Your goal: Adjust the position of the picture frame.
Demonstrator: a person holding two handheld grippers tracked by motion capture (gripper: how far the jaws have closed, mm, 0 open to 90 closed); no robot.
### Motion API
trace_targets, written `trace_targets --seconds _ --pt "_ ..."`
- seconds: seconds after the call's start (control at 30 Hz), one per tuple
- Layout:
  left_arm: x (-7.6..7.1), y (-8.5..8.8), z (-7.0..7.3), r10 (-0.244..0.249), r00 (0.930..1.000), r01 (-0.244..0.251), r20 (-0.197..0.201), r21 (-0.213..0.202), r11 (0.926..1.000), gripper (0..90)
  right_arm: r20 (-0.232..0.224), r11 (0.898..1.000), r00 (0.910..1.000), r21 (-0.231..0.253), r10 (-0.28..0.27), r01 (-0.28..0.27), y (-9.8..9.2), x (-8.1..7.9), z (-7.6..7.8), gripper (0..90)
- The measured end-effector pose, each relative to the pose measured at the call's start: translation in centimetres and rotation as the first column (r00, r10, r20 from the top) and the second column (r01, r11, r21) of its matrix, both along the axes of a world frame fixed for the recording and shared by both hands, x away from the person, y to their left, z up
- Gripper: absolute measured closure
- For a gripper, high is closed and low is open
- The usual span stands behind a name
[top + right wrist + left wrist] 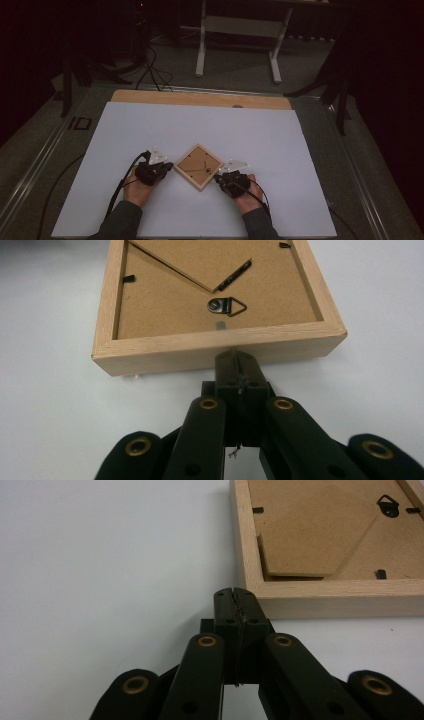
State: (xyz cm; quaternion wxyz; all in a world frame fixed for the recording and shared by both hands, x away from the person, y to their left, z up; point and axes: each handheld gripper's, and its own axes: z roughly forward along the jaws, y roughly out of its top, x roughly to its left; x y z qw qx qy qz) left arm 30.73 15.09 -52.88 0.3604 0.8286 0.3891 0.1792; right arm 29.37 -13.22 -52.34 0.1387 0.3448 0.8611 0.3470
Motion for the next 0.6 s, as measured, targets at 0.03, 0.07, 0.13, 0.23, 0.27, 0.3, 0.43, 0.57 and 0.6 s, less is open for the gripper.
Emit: trace_targets --seconds 0.03,0.07,0.13,0.23,0.27,0.3,0.43,0.57,0.6 --pt "0.01 -0.01 -0.02 0.001 1.0 -0.001 0.0 0.002 1.0 89.6 -0.001 1.0 1.0 0.001 0.002 -0.002 0.02 -0.02 0.0 89.7" --pt "0.02 -0.04 -0.06 0.003 1.0 -0.003 0.001 0.003 1.0 89.6 -0.002 1.0 1.0 0.0 0.005 -0.005 0.05 -0.06 0.01 89.7" --pt "0.05 -0.06 -0.11 0.005 1.0 -0.005 0.003 0.009 0.9999 89.6 -0.001 1.0 1.0 -0.001 0.008 -0.008 0.13 -0.14 0.01 89.7" --pt "0.12 -0.1 -0.21 0.012 0.9999 -0.012 0.001 0.004 0.9999 89.6 -0.003 1.0 0.9999 0.001 0.013 -0.013 0.18 -0.23 0.06 89.7" --pt "0.15 -0.11 -0.24 0.012 0.9999 -0.012 0.003 0.005 0.9999 89.6 -0.003 1.0 0.9999 0.001 0.014 -0.014 0.22 -0.28 0.08 89.8" --pt "0.19 -0.12 -0.28 0.013 0.9999 -0.013 0.002 0.006 0.9999 89.6 -0.001 1.0 0.9999 0.0 0.017 -0.017 0.24 -0.31 0.09 89.8" --pt "0.29 -0.23 -0.43 0.025 0.9997 -0.025 -0.005 0.001 0.9997 89.7 0.001 1.0 0.9998 -0.001 0.018 -0.018 0.32 -0.44 0.1 89.7" --pt "0.3 -0.2 -0.44 0.025 0.9997 -0.025 -0.009 -0.003 0.9997 89.7 0.003 1.0 0.9999 0.0 0.013 -0.013 0.32 -0.36 0.09 89.7" --pt "0.28 -0.2 -0.43 0.024 0.9997 -0.024 -0.01 -0.003 0.9997 89.7 0.003 1.0 1.0 0.0 0.008 -0.008 0.32 -0.3 0.08 89.7"
